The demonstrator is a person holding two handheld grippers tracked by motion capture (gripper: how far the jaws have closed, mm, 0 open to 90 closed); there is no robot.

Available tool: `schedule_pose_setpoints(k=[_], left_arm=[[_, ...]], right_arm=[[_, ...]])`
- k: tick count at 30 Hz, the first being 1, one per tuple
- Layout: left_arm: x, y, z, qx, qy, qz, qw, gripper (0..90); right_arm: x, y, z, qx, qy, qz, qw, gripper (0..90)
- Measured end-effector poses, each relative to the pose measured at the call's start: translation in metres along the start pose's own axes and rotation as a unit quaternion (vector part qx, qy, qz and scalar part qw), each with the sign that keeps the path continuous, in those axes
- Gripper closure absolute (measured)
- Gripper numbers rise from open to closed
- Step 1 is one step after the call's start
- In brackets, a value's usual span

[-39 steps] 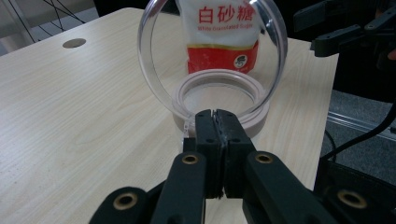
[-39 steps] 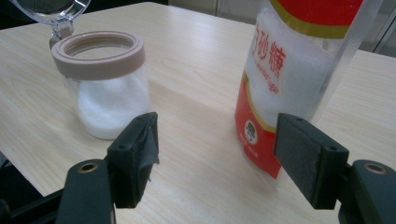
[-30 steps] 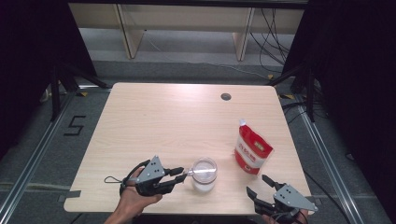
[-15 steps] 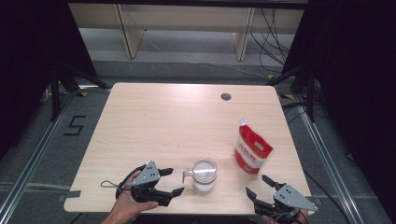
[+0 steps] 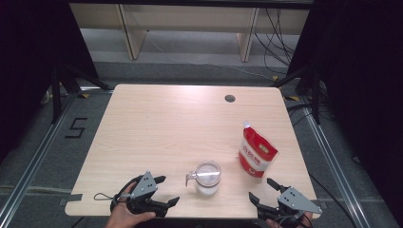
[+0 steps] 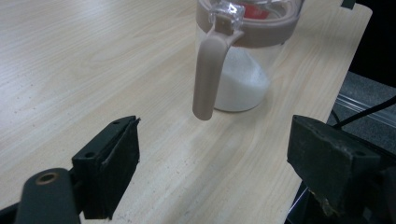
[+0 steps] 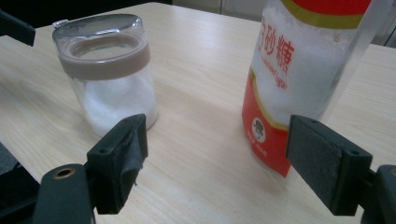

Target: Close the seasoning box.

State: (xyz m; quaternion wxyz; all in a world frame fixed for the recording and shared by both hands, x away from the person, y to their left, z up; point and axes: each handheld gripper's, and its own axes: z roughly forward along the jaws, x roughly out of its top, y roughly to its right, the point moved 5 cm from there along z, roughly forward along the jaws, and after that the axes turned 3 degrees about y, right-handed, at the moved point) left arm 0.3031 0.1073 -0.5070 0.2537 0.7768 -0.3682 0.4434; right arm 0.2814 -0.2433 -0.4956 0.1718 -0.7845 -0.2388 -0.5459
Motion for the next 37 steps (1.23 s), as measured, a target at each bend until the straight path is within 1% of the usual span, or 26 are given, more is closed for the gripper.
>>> schedule_pose_setpoints(k=[2, 4, 5, 6, 7, 9, 10, 12, 13, 14, 15, 17, 18, 21, 23, 25, 26, 27, 28, 29, 30, 33, 34, 35, 36, 37], left_arm=[[-0.001, 0.003, 0.000, 0.003, 0.009, -0.003, 1.0000, 16.8], [-0.004, 0.004, -0.001, 0.005, 0.004, -0.001, 1.0000, 16.8], [-0.006, 0.005, -0.003, 0.005, 0.002, -0.009, 0.9999, 16.8], [-0.007, 0.005, -0.003, 0.006, 0.005, -0.013, 0.9999, 16.8], [-0.009, 0.004, -0.004, 0.007, -0.001, -0.003, 1.0000, 16.7], [-0.011, 0.004, -0.005, 0.010, -0.002, -0.006, 0.9999, 16.7], [-0.012, 0.005, -0.006, 0.009, -0.004, -0.010, 0.9999, 16.7], [-0.015, 0.005, -0.007, 0.008, -0.008, -0.007, 0.9999, 16.8], [-0.015, 0.005, -0.006, 0.006, -0.006, -0.006, 0.9999, 16.7], [-0.017, 0.007, -0.007, 0.008, -0.008, -0.021, 0.9997, 16.7], [-0.018, 0.006, -0.009, 0.009, -0.017, -0.019, 0.9996, 16.7], [-0.019, 0.004, -0.011, 0.011, -0.022, -0.012, 0.9996, 16.5], [-0.018, 0.006, -0.010, 0.009, -0.007, -0.025, 0.9996, 16.3], [-0.017, 0.004, -0.012, 0.009, -0.007, -0.024, 0.9996, 16.2], [-0.017, 0.002, -0.013, 0.010, -0.012, -0.012, 0.9998, 16.0], [-0.018, 0.002, -0.012, 0.012, -0.012, -0.019, 0.9997, 16.0], [-0.019, 0.001, -0.012, 0.014, -0.019, -0.012, 0.9996, 16.0], [-0.018, 0.004, -0.011, 0.011, -0.006, -0.023, 0.9997, 16.0], [-0.018, 0.004, -0.011, 0.010, -0.004, -0.024, 0.9996, 16.0], [-0.019, 0.002, -0.013, 0.012, -0.023, -0.011, 0.9996, 16.0], [-0.019, 0.002, -0.012, 0.012, -0.018, -0.013, 0.9997, 16.0], [-0.018, 0.003, -0.010, 0.009, -0.007, -0.025, 0.9996, 15.9], [-0.019, 0.003, -0.011, 0.012, -0.016, -0.026, 0.9995, 15.9], [-0.019, 0.002, -0.011, 0.014, -0.018, -0.024, 0.9994, 15.9], [-0.020, 0.000, -0.010, 0.011, -0.011, -0.022, 0.9996, 15.8], [-0.020, 0.000, -0.011, 0.011, -0.017, -0.022, 0.9996, 15.8]], right_arm=[[0.000, 0.000, 0.000, 0.001, -0.003, 0.000, 1.0000, 22.5], [0.000, 0.001, -0.001, 0.002, -0.003, 0.001, 1.0000, 22.6], [0.000, 0.003, 0.000, 0.003, -0.004, -0.004, 1.0000, 22.6], [-0.002, 0.002, -0.001, -0.003, -0.012, 0.006, 0.9999, 22.7], [-0.002, 0.004, 0.000, 0.001, -0.008, 0.004, 1.0000, 22.9], [-0.003, 0.005, 0.000, -0.003, -0.010, -0.001, 0.9999, 23.0], [-0.004, 0.003, 0.000, -0.003, -0.014, 0.016, 0.9998, 23.1], [-0.005, 0.005, 0.002, 0.000, -0.016, -0.002, 0.9999, 23.0], [-0.007, 0.005, 0.003, 0.004, -0.021, 0.000, 0.9998, 23.0], [-0.008, 0.003, 0.002, 0.001, -0.030, 0.015, 0.9994, 22.9], [-0.008, 0.005, 0.004, 0.012, -0.030, 0.003, 0.9995, 22.8], [-0.008, 0.005, 0.003, 0.009, -0.029, 0.008, 0.9995, 22.5], [-0.008, 0.005, 0.004, 0.009, -0.026, 0.006, 0.9996, 22.1], [-0.010, 0.006, 0.005, 0.016, -0.031, 0.006, 0.9994, 21.2], [-0.011, 0.006, 0.006, 0.013, -0.033, 0.006, 0.9993, 21.0], [-0.011, 0.007, 0.006, 0.011, -0.033, 0.001, 0.9994, 20.9], [-0.011, 0.007, 0.005, 0.014, -0.035, 0.006, 0.9993, 20.7], [-0.011, 0.007, 0.005, 0.014, -0.035, 0.006, 0.9993, 20.6], [-0.012, 0.006, 0.005, 0.009, -0.038, 0.019, 0.9991, 20.4], [-0.012, 0.007, 0.005, 0.013, -0.038, 0.014, 0.9991, 20.1], [-0.013, 0.005, 0.005, 0.010, -0.044, 0.027, 0.9986, 19.8], [-0.015, 0.009, 0.008, 0.009, -0.046, 0.010, 0.9989, 19.4], [-0.016, 0.006, 0.006, 0.006, -0.056, 0.029, 0.9980, 19.3], [-0.016, 0.009, 0.007, 0.009, -0.052, 0.014, 0.9985, 19.1], [-0.016, 0.010, 0.007, 0.011, -0.053, 0.015, 0.9984, 18.6], [-0.017, 0.008, 0.006, 0.004, -0.062, 0.030, 0.9976, 17.9]])
